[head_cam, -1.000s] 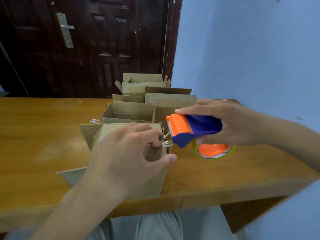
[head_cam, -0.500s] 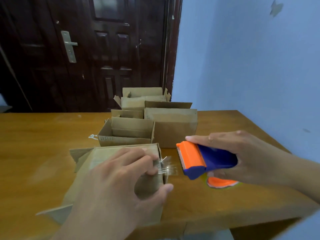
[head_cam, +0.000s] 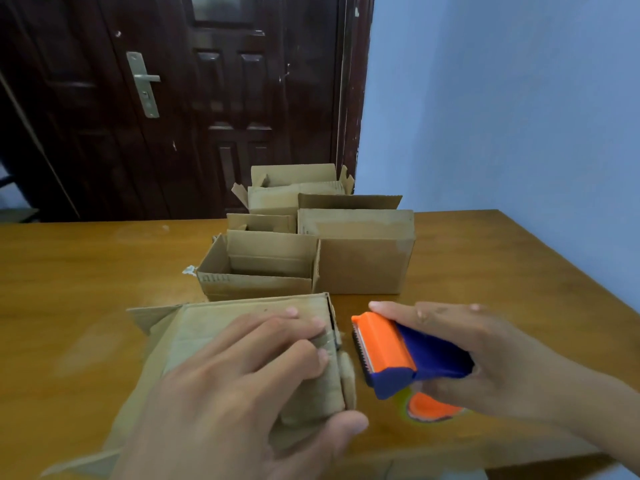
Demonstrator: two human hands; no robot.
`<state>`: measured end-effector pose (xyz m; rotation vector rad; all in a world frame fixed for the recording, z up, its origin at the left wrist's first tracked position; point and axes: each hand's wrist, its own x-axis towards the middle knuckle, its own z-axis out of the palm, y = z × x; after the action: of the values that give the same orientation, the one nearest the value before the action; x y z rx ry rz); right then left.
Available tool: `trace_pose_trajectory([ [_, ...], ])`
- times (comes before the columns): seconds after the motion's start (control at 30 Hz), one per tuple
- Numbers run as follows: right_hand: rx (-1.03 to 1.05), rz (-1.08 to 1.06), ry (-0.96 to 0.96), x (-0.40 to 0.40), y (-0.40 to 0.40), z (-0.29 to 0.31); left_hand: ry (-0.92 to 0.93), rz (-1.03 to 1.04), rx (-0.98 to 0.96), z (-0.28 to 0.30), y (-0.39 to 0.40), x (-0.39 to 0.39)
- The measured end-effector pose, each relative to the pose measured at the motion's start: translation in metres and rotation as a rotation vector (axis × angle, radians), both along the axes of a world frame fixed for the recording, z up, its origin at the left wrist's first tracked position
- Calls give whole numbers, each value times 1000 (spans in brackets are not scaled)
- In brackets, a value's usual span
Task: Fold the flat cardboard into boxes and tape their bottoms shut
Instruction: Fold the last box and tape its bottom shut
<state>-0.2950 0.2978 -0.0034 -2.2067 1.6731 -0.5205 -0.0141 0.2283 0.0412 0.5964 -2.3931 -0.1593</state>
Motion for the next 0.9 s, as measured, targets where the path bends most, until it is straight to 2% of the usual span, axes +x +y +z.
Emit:
trace_pose_trajectory([
  [0.1, 53, -48, -8, 6, -3, 9, -14, 16, -40, -6, -8, 0],
  [0.23, 14, -34, -31, 17, -5, 0, -5, -27, 47, -10, -16, -1],
  [0.37, -1, -38, -36, 25, -6, -18, -64, -64, -23, -12, -20, -6],
  [0.5, -40, -69, -117, 29, -3, -31, -86, 153, -67, -7, 9, -20],
  [0.9, -202, -102, -128, 31, -1, -37, -52, 377, -119, -17, 26, -38],
])
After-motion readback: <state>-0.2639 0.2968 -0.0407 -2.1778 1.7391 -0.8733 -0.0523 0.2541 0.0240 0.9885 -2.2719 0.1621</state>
